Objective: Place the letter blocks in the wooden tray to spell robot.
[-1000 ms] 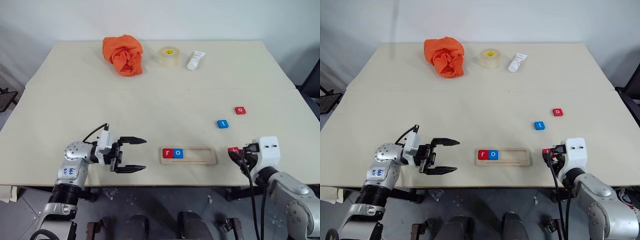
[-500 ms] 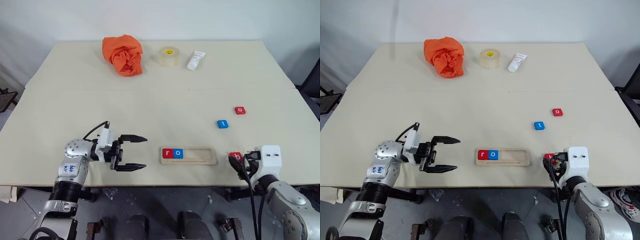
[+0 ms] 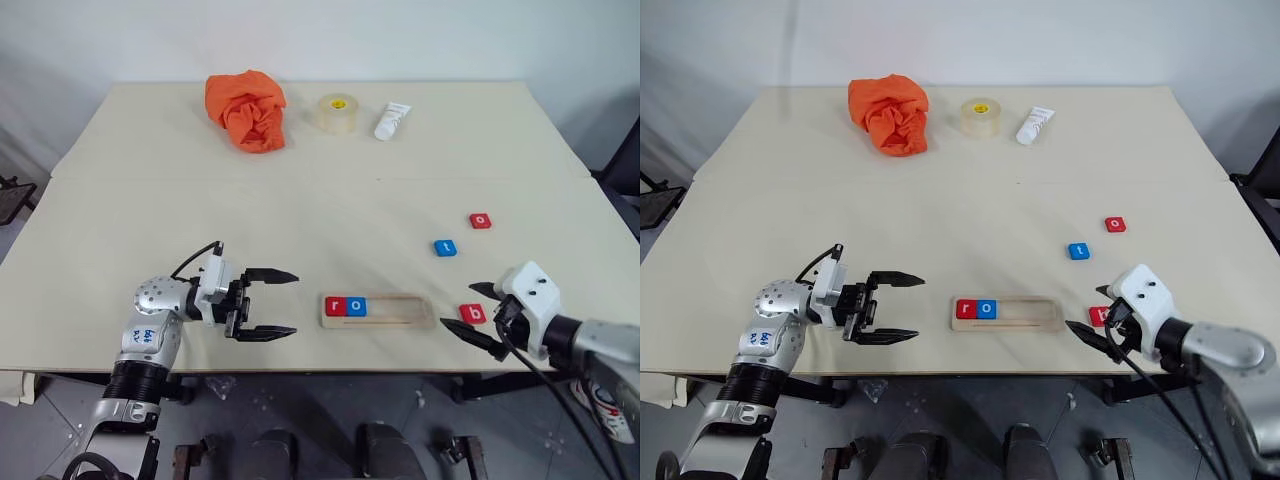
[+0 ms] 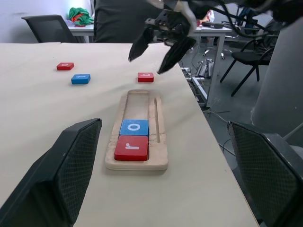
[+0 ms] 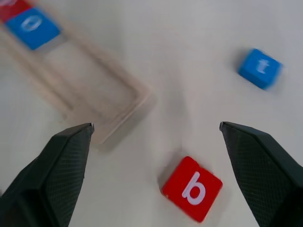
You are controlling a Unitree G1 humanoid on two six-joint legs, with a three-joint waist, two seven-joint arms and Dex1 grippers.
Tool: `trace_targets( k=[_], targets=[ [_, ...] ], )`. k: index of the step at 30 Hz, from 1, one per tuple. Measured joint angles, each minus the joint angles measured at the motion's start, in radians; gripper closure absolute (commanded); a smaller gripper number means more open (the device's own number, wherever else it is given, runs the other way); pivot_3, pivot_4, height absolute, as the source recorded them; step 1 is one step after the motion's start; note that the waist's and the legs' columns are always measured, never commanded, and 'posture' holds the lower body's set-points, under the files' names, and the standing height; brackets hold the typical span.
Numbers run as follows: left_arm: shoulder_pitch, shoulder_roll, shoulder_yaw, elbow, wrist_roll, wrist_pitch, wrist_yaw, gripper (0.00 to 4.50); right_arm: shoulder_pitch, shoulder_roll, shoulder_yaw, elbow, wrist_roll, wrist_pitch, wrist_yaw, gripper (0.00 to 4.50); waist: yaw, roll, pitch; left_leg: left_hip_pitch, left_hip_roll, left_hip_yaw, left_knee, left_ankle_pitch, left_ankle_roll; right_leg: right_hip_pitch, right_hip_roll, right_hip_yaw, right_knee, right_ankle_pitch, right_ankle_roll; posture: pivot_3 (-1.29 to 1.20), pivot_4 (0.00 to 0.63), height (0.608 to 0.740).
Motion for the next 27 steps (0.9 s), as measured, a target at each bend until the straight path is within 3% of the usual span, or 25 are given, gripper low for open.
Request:
trace_targets(
  k=[5, 9, 17, 20, 27],
  targets=[
    [0.009, -0.007, 0.001, -0.008, 0.002, -0.005, 0.021, 0.0, -0.195, -0.127, 0.134, 0.269, -0.078, -0.193, 0.248, 0.04, -0.002, -0.001, 0.0, 0.0, 0.001, 0.001, 0.0, 0.0, 0.0, 0.0, -0.001, 0.0, -0.002, 0.0, 0.0, 0.0, 0.15, 0.74],
    [0.051, -0.008, 0.007, -0.043, 0.001, -0.006, 0.047, 0.0, -0.318, -0.146, 0.231, 0.459, -0.161, -0.34, 0.39, 0.04, -0.001, -0.001, 0.0, 0.0, 0.001, 0.001, 0.0, 0.0, -0.001, -0.001, -0.003, 0.0, -0.002, 0.0, 0.0, 0.0, 0.15, 0.74],
    [0.106, -0.004, 0.021, -0.098, 0.001, -0.006, 0.094, 0.0, -0.399, -0.14, 0.326, 0.604, -0.237, -0.458, 0.507, 0.04, 0.001, 0.0, 0.0, -0.001, 0.001, 0.001, 0.001, 0.0, -0.001, -0.001, -0.004, -0.001, -0.003, 0.0, 0.0, 0.0, 0.15, 0.74],
    [0.124, -0.003, 0.026, -0.114, 0.001, -0.006, 0.105, 0.0, -0.416, -0.119, 0.341, 0.634, -0.255, -0.471, 0.509, 0.57, 0.001, 0.0, 0.0, -0.001, 0.001, 0.001, 0.001, 0.0, -0.001, -0.001, -0.004, -0.001, -0.003, 0.0, 0.0, 0.0, 0.15, 0.74],
    [0.131, -0.003, 0.026, -0.128, 0.001, -0.006, 0.112, 0.0, -0.436, -0.105, 0.348, 0.648, -0.273, -0.479, 0.51, 2.98, 0.001, 0.0, 0.0, -0.001, 0.001, 0.001, 0.001, 0.0, -0.002, -0.001, -0.004, -0.001, -0.003, 0.0, 0.0, 0.0, 0.15, 0.74]
  ],
)
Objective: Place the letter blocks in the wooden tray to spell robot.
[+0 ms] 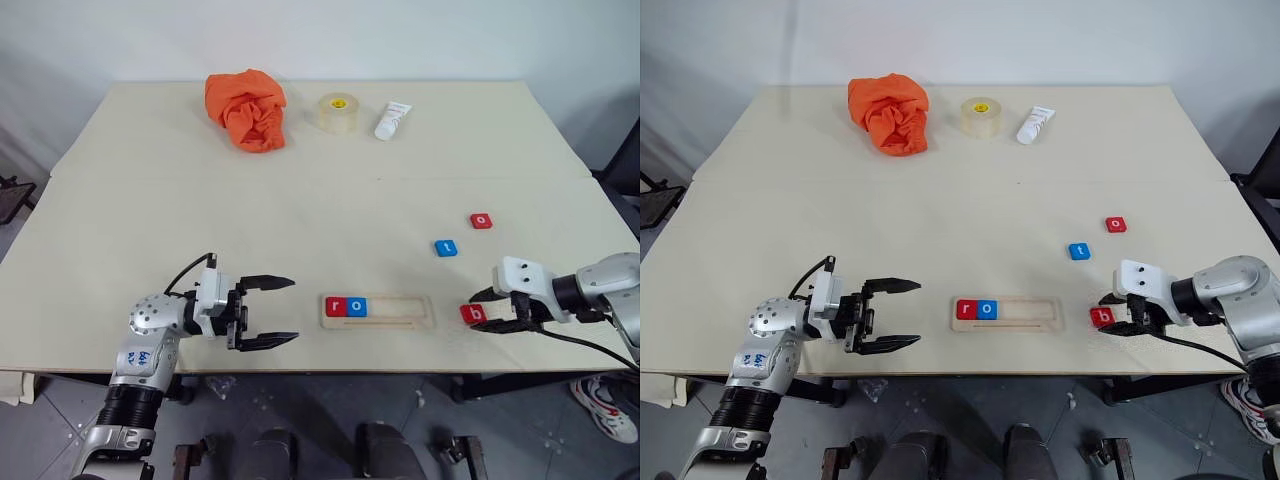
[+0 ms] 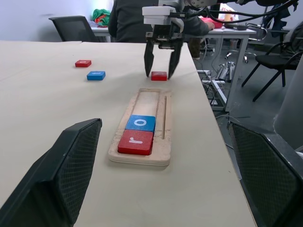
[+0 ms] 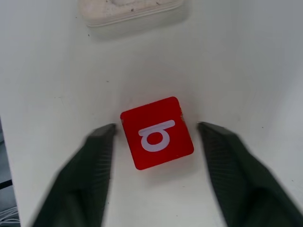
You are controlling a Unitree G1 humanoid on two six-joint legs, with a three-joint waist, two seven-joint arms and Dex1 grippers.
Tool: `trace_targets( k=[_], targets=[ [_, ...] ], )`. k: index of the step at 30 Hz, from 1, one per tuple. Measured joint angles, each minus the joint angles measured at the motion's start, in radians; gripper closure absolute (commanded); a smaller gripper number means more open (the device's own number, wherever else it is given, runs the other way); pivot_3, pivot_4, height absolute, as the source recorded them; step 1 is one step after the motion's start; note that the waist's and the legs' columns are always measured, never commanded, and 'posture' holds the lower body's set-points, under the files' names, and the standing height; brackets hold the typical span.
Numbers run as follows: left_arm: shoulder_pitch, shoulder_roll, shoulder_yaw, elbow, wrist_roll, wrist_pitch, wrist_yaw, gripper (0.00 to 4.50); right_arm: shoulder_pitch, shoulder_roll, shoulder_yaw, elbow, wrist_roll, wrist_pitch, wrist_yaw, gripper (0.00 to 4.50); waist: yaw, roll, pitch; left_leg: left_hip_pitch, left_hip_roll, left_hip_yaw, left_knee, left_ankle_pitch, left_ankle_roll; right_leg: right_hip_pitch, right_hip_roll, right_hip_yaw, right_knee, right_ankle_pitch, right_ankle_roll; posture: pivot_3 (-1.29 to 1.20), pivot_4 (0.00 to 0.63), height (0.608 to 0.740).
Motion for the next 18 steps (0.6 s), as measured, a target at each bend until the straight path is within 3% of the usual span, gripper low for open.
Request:
trace_targets(
  k=[6, 14, 18],
  targets=[
    [0.003, 0.004, 0.0, 0.001, 0.0, 0.0, -0.006, 0.0, -0.004, 0.0, -0.003, -0.044, 0.001, 0.056, -0.012, 3.04, 0.0, 0.0, 0.0, 0.0, 0.0, 0.0, 0.0, 0.0, 0.0, 0.0, 0.0, 0.0, 0.0, 0.0, 0.0, 0.0, 0.15, 0.74],
    [-0.029, 0.007, -0.002, 0.042, 0.0, -0.008, -0.046, 0.0, -0.147, -0.001, -0.01, -0.344, 0.097, 0.45, -0.013, 3.04, 0.002, 0.001, 0.001, -0.001, 0.001, -0.001, 0.0, 0.0, -0.001, -0.001, 0.0, -0.001, 0.0, 0.0, -0.001, 0.0, 0.15, 0.74],
    [-0.05, 0.009, -0.015, 0.08, 0.007, -0.014, -0.072, 0.0, -0.18, 0.044, 0.069, -0.454, 0.103, 0.57, -0.035, 3.04, 0.004, 0.001, 0.001, -0.003, -0.001, -0.004, 0.0, 0.0, -0.001, -0.001, -0.002, -0.001, -0.001, 0.0, -0.001, 0.0, 0.15, 0.74]
  ],
)
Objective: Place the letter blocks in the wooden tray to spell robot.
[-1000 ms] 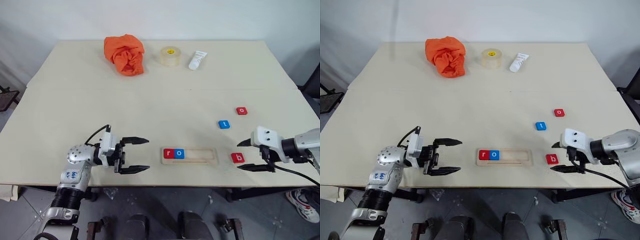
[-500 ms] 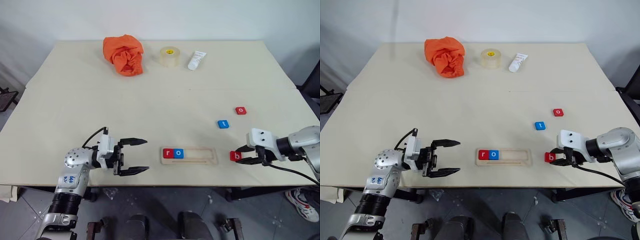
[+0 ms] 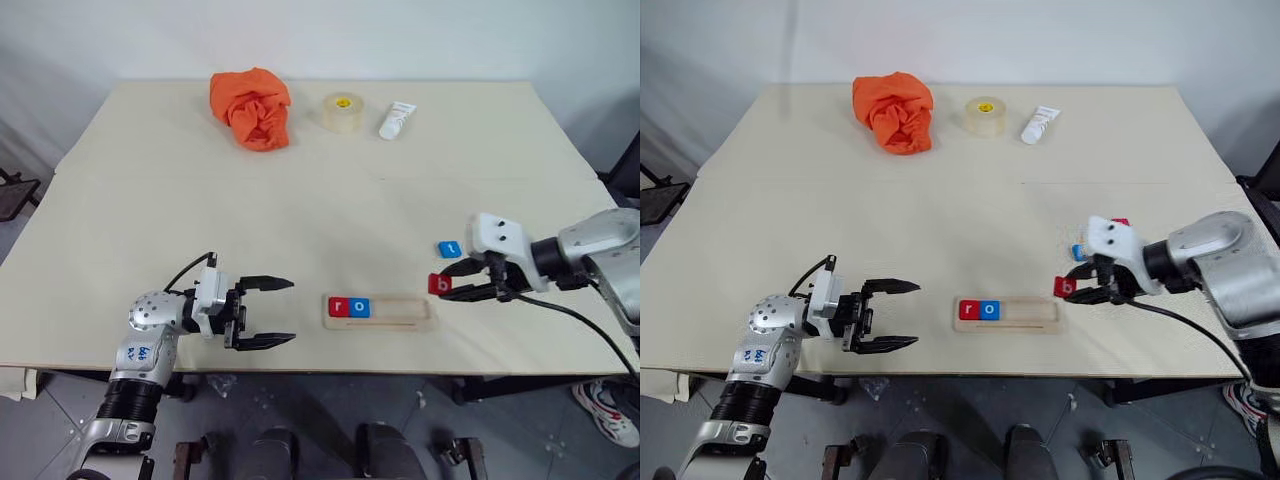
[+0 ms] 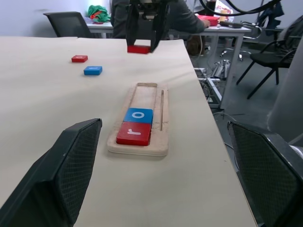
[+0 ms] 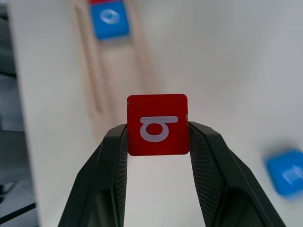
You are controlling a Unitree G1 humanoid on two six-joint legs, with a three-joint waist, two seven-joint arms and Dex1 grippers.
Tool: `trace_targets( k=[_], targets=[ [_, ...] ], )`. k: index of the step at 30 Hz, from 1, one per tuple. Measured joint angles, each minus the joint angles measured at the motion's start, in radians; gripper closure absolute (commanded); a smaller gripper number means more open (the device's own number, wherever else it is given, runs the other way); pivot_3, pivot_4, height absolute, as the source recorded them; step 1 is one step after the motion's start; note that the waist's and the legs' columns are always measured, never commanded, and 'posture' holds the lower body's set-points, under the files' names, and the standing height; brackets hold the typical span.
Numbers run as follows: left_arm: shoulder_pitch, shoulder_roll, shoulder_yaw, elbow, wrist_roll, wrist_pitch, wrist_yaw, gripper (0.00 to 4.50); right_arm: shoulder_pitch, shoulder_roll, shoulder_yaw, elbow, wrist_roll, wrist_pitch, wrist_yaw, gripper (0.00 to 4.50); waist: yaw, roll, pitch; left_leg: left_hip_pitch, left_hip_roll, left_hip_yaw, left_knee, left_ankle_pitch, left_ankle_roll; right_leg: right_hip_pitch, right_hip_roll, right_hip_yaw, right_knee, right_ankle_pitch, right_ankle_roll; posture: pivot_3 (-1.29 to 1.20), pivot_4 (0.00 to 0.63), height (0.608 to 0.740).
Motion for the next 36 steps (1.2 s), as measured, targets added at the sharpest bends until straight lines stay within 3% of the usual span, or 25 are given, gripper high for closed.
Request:
trace_targets(
  k=[4, 10, 29, 36],
  targets=[
    [-0.041, -0.001, -0.024, 0.052, 0.018, -0.03, -0.039, 0.0, -0.038, 0.087, 0.117, -0.006, -0.047, 0.034, -0.055, 3.04, -0.004, 0.0, 0.0, -0.001, 0.0, 0.0, 0.0, 0.0, 0.0, -0.001, 0.0, -0.003, 0.001, 0.0, 0.0, 0.0, 0.15, 0.74],
    [-0.064, 0.003, -0.019, 0.096, 0.018, -0.059, -0.052, 0.0, -0.075, 0.127, 0.179, 0.002, -0.08, 0.02, -0.071, 3.04, -0.004, 0.0, 0.0, -0.001, 0.0, 0.0, 0.0, 0.0, 0.0, -0.002, 0.0, -0.005, 0.001, 0.0, 0.0, 0.0, 0.15, 0.74],
    [-0.015, 0.036, 0.024, 0.039, 0.016, -0.048, -0.004, 0.0, -0.125, 0.208, 0.254, 0.081, -0.132, -0.022, -0.069, 3.04, -0.006, 0.0, 0.0, -0.001, 0.0, 0.0, 0.0, 0.0, 0.0, -0.002, 0.0, -0.005, 0.002, 0.0, 0.0, 0.0, 0.15, 0.74],
    [-0.015, 0.036, 0.024, 0.037, 0.016, -0.046, 0.006, 0.0, -0.128, 0.208, 0.257, 0.071, -0.141, -0.018, -0.04, 0.86, -0.007, 0.0, 0.0, -0.001, 0.0, 0.0, 0.0, 0.0, 0.0, -0.002, 0.001, -0.005, 0.002, 0.0, 0.0, 0.0, 0.15, 0.74]
  ],
)
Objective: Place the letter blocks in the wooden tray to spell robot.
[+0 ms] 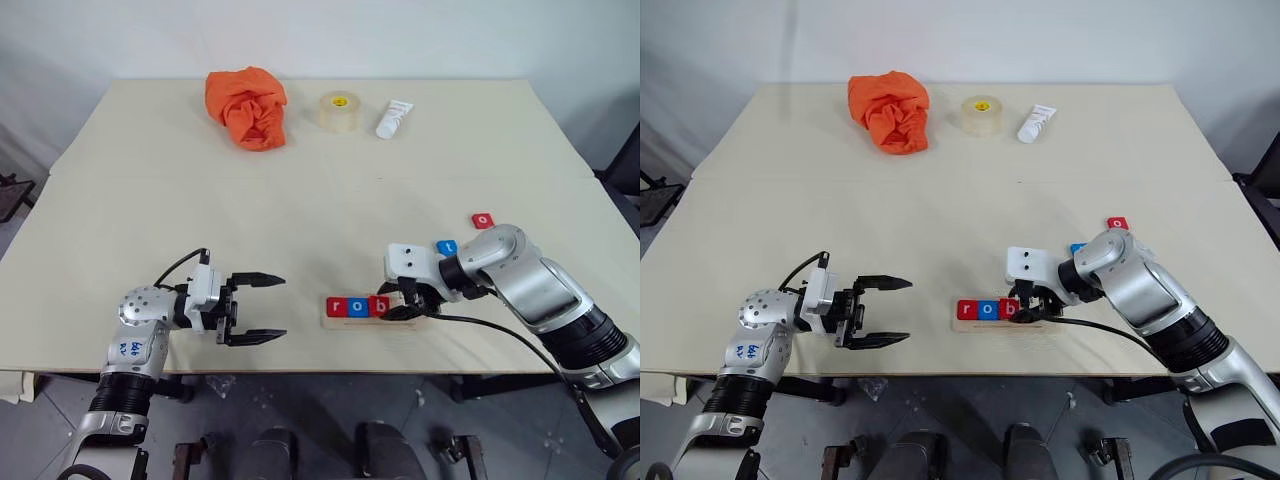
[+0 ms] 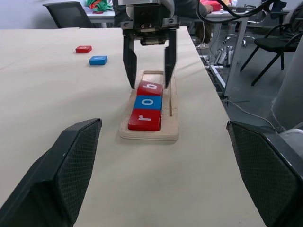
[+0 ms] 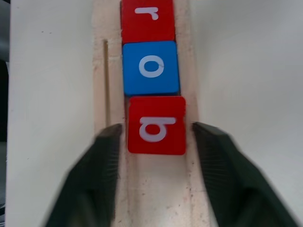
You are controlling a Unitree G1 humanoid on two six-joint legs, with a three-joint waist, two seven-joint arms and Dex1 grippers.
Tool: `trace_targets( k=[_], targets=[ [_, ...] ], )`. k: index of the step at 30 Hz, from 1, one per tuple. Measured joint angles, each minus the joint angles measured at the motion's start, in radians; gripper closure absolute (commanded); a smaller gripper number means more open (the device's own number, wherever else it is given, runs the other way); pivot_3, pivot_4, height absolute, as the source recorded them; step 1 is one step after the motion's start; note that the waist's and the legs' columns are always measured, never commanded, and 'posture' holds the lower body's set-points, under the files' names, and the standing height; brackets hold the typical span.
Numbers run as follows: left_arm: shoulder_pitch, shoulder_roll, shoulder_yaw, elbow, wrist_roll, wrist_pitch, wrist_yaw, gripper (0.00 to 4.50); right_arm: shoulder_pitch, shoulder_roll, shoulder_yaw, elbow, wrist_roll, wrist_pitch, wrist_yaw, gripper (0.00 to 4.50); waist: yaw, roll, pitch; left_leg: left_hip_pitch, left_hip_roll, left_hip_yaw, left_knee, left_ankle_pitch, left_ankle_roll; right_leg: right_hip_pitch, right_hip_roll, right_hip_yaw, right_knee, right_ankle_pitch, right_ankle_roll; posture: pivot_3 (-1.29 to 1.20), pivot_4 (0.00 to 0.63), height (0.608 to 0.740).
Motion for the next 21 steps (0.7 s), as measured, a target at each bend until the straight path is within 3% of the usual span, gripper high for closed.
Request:
trace_targets(
  k=[3, 11, 21],
  targets=[
    [0.0, 0.0, 0.0, 0.0, 0.0, 0.0, 0.002, 0.0, 0.0, -0.001, -0.001, -0.028, 0.013, 0.016, 0.013, 0.04, 0.0, 0.0, 0.0, 0.0, 0.0, 0.0, 0.0, 0.0, 0.0, 0.0, 0.0, 0.0, 0.0, 0.0, 0.0, 0.0, 0.15, 0.74],
    [0.0, -0.003, -0.001, -0.001, 0.0, 0.001, 0.016, 0.0, 0.016, -0.011, -0.053, -0.042, 0.053, 0.031, 0.007, 0.04, 0.001, 0.0, 0.0, 0.0, 0.0, 0.0, 0.0, 0.0, 0.0, 0.0, 0.0, 0.0, 0.0, 0.0, 0.0, 0.0, 0.15, 0.74],
    [0.015, -0.003, -0.002, -0.015, -0.001, 0.008, 0.021, 0.0, 0.197, -0.07, -0.436, 0.066, 0.123, 0.026, -0.197, 0.04, 0.004, 0.0, 0.0, 0.0, -0.001, -0.001, 0.0, 0.0, 0.0, 0.001, -0.001, -0.001, 0.0, 0.0, 0.0, 0.0, 0.15, 0.74]
  ],
)
